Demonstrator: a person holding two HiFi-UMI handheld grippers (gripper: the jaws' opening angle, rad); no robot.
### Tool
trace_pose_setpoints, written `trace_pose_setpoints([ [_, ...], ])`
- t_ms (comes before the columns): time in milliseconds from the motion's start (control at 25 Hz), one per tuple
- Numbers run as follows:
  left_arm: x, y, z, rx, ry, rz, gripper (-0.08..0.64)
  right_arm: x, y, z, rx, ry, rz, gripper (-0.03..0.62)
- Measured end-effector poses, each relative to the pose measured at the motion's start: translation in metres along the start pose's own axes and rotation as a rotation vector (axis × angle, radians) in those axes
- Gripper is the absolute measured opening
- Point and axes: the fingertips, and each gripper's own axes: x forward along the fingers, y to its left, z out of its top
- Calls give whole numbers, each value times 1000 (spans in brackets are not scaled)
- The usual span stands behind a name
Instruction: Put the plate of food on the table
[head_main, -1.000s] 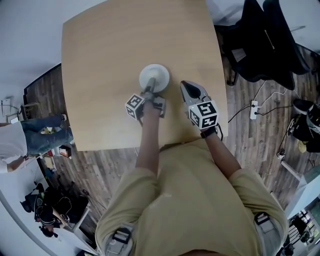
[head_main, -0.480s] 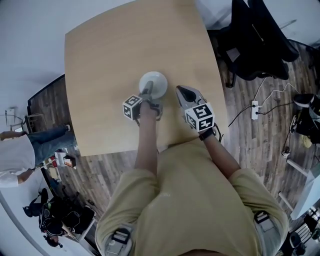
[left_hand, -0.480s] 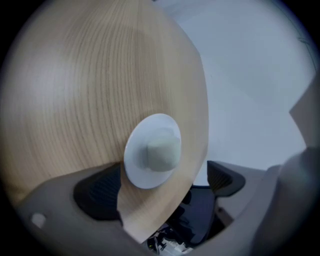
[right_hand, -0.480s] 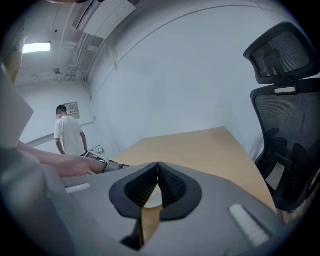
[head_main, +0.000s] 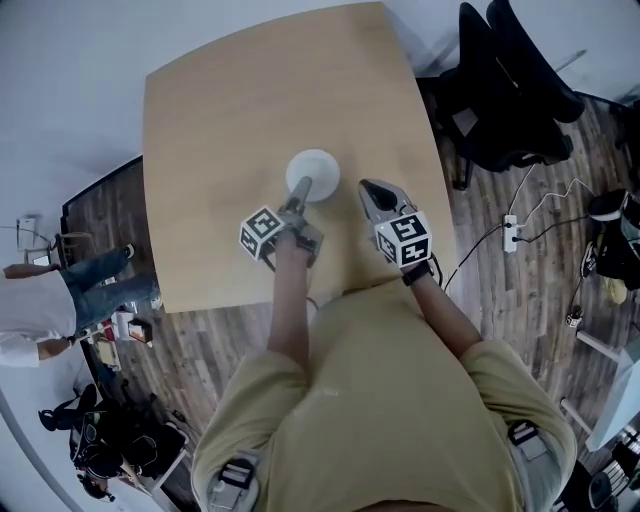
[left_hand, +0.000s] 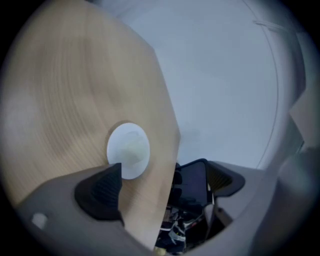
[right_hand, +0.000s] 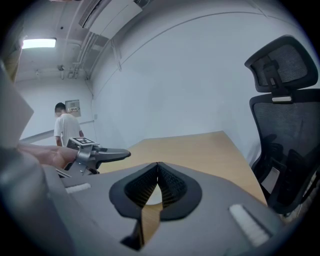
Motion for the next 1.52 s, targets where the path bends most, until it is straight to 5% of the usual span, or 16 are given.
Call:
trace_pose_setpoints([
  [80, -13, -17, 4, 106, -9, -38, 516, -4, 1, 3, -7, -11, -10, 5],
  [200, -38, -36, 10, 235, -65, -79, 375, -13, 6, 8, -23, -35, -26, 5],
  [320, -60, -49, 9, 390, -105, -77, 325, -24, 14, 15, -35, -63, -35, 5],
  [640, -93, -71, -7, 824, -209, 1, 148, -44, 26, 30, -64, -120, -50, 5],
  [840, -116, -87, -13, 1164, -326, 118, 5, -53, 37, 38, -81, -172, -71, 5],
  [960, -124, -98, -19, 1299, -370, 125, 5, -58, 42, 41, -101, -186, -101, 5],
  [1120, -131, -103, -26, 1395, -405, 99, 5, -61, 47, 44, -133, -198, -149, 5],
  [1520, -137, -102, -24, 1380, -436, 58, 5, -50, 65, 40, -177, -180, -123, 5],
])
